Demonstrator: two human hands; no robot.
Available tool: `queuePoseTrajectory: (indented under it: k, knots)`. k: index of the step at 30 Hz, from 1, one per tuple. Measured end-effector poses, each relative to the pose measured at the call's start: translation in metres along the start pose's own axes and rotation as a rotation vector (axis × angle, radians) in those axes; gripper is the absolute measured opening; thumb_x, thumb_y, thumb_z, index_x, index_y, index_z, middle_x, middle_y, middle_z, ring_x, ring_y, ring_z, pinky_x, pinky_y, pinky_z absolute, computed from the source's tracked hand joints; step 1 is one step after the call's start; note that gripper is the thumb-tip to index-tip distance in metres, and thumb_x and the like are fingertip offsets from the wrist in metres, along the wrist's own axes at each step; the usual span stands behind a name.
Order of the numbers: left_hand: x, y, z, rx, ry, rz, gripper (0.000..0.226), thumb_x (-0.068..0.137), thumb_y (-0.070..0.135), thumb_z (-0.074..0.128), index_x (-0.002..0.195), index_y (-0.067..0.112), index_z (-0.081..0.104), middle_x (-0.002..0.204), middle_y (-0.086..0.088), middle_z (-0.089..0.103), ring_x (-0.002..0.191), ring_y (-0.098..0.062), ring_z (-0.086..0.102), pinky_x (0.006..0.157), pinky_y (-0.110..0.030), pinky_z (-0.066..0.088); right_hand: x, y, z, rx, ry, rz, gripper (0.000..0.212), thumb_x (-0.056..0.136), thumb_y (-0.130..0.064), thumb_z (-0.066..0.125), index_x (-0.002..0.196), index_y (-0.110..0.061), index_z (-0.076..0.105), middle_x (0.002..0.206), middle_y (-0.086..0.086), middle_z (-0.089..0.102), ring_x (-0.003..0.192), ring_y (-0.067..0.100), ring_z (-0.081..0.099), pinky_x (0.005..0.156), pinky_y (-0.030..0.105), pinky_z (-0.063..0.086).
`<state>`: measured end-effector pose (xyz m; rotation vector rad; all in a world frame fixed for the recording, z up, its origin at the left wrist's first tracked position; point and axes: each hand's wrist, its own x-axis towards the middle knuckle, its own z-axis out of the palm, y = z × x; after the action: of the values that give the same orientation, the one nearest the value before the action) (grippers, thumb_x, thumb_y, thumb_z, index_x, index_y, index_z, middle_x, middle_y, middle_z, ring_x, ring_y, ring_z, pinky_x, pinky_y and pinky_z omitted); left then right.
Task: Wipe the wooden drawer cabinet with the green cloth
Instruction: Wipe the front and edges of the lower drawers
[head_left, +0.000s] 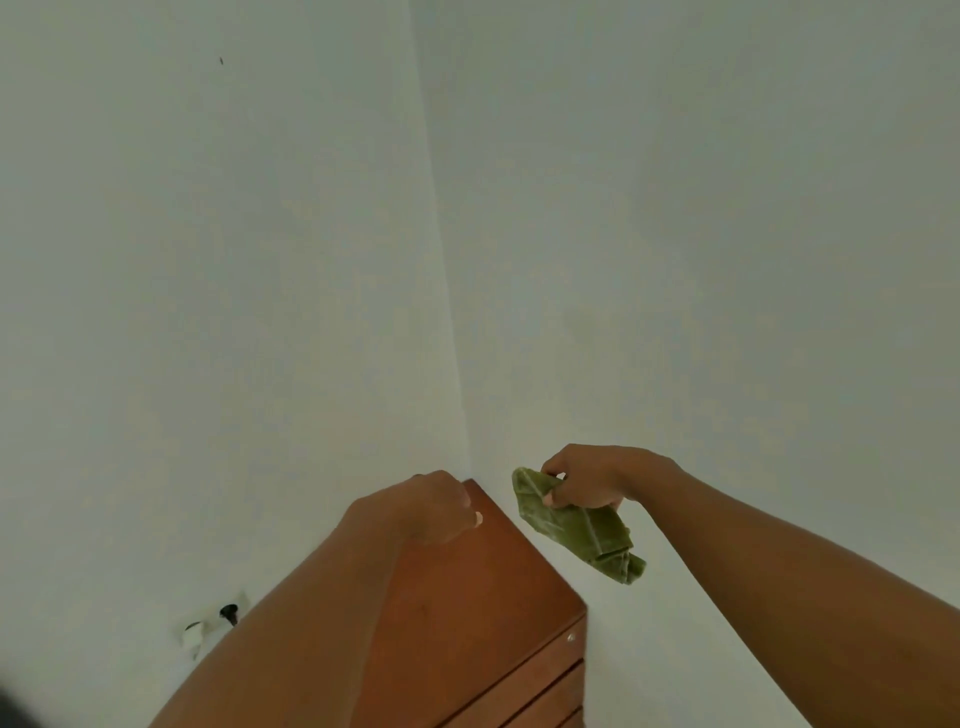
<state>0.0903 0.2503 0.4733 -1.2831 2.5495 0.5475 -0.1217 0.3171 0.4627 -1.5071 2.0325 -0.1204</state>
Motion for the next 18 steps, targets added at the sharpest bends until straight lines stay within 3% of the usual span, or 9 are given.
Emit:
queuePoseTrajectory:
  k: [5, 11, 14, 18]
  knots:
    - [0.026, -0.017, -0.009, 0.012, 0.01, -0.044, 0.05, 0.103, 0.048, 0.049, 0.142, 0.017, 0.055, 0.15, -0.004, 0.05, 0.134, -0.026, 0.051, 0.112, -0.041, 0.04, 0.032, -0.009, -0.008, 0.004, -0.016, -0.033, 0.035, 0.101, -0.03, 0.058, 0.135, -0.021, 0.059, 0.113, 0.004, 0.065, 0.101, 0.028, 0.068, 0.09, 0.046, 0.061]
    - [0.089, -0.059, -0.012, -0.103, 0.013, -0.067, 0.045, 0.099, 0.049, 0.056, 0.127, 0.015, 0.064, 0.119, -0.004, 0.069, 0.098, -0.022, 0.07, 0.101, -0.044, 0.052, 0.101, -0.019, -0.002, 0.036, -0.065, -0.039, 0.035, 0.1, -0.029, 0.059, 0.134, -0.021, 0.059, 0.109, 0.003, 0.066, 0.099, 0.028, 0.068, 0.091, 0.047, 0.061]
    - [0.125, -0.08, -0.006, -0.162, 0.009, -0.069, 0.044, 0.101, 0.046, 0.054, 0.128, 0.013, 0.063, 0.121, -0.007, 0.068, 0.105, -0.026, 0.068, 0.101, -0.043, 0.052, 0.144, -0.02, 0.007, 0.07, -0.083, -0.037, 0.034, 0.1, -0.029, 0.06, 0.133, -0.022, 0.06, 0.109, 0.003, 0.067, 0.1, 0.028, 0.069, 0.091, 0.047, 0.061]
    - [0.167, -0.096, 0.015, -0.212, -0.064, -0.08, 0.042, 0.103, 0.039, 0.049, 0.116, 0.002, 0.066, 0.109, -0.014, 0.067, 0.103, -0.03, 0.067, 0.093, -0.039, 0.051, 0.192, -0.01, 0.026, 0.085, -0.128, -0.004, 0.031, 0.1, -0.028, 0.059, 0.13, -0.023, 0.061, 0.114, 0.006, 0.067, 0.104, 0.03, 0.069, 0.09, 0.047, 0.061]
